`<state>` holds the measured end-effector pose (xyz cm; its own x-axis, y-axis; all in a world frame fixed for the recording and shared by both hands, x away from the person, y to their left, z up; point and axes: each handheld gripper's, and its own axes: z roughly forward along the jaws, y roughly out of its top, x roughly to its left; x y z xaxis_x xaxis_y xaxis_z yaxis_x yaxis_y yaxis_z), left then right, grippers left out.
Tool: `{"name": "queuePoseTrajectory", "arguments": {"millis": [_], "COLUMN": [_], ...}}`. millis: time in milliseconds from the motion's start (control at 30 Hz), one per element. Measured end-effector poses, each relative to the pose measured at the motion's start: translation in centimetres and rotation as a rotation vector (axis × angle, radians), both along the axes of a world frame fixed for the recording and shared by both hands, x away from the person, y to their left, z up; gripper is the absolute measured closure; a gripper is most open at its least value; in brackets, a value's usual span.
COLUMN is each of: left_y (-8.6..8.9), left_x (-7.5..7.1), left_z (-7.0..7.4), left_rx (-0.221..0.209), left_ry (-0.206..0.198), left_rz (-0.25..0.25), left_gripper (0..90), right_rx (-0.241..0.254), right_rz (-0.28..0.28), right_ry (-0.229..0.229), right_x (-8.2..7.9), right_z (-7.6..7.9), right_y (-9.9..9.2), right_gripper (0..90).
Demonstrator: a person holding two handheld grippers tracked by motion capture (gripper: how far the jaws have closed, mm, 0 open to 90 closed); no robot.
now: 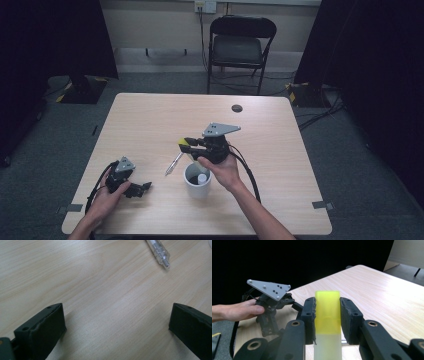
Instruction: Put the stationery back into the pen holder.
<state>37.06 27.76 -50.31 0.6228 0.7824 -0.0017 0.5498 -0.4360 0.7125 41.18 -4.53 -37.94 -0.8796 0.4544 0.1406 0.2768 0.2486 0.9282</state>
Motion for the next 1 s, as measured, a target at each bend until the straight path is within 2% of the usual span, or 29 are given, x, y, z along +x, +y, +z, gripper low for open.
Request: {"name": "queuePoseTrajectory", "arguments": {"millis": [200,367,700,1000], "left_y": [0.0,0.0,0.0,0.0], "left_x": [0.0,0.0,0.0,0.0], "left_z": [0.0,0.0,0.0,0.0], "left_rx": [0.001,0.000,-0.003,-0.002], "left_ry": [-0.001,0.000,0.000,-0.001], "left_rz": [0.000,0.000,0.002,0.001], "left_gripper": [0.0,0.0,0.0,0.0], "right_rx": [-0.021,-0.032,-0.051,-0.048], "right_rz": [0.007,0.012,0.002,-0.008], "right_ry": [0.029,0.031,0.020,0.017], "right_x": [0.3,0.1,-0.4,-1.0], "right_z": [-1.1,-1.7,-1.6,-1.5], "right_y": [0.6,0.5,-0.6,-1.9], "right_gripper": [67.4,67.4,67.3,67.4]}}
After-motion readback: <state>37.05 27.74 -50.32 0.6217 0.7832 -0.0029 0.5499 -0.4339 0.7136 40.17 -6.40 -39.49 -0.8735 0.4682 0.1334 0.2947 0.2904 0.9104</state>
